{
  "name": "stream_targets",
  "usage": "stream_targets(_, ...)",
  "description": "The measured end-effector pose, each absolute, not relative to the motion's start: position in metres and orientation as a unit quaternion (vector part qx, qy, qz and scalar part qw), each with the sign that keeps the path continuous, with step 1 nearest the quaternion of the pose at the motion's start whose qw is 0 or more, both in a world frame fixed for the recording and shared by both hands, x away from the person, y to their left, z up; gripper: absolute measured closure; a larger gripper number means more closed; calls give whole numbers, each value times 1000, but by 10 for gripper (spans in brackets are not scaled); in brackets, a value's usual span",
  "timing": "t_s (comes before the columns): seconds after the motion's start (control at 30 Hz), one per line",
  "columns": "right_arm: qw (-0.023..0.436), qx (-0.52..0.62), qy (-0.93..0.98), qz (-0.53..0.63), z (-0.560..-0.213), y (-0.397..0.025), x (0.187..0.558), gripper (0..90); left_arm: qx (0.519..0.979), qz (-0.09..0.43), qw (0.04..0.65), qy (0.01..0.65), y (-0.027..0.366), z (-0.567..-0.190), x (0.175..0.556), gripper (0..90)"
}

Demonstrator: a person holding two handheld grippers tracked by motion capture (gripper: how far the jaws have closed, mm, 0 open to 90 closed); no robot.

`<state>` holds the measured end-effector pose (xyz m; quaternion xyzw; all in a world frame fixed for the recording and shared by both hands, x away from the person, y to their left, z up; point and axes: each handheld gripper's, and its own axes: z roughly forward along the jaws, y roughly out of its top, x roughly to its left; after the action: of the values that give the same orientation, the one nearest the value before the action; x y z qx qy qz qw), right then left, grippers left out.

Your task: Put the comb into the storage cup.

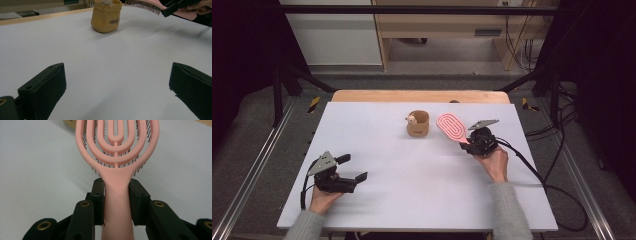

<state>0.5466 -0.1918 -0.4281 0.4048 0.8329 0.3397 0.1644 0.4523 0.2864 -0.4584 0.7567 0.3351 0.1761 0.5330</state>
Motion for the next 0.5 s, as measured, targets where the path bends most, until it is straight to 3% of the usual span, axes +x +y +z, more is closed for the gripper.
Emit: stream_targets(0.5, 167, 379, 827, 381, -419, -192, 514, 694, 757, 175, 530, 339, 286, -459, 453, 9)
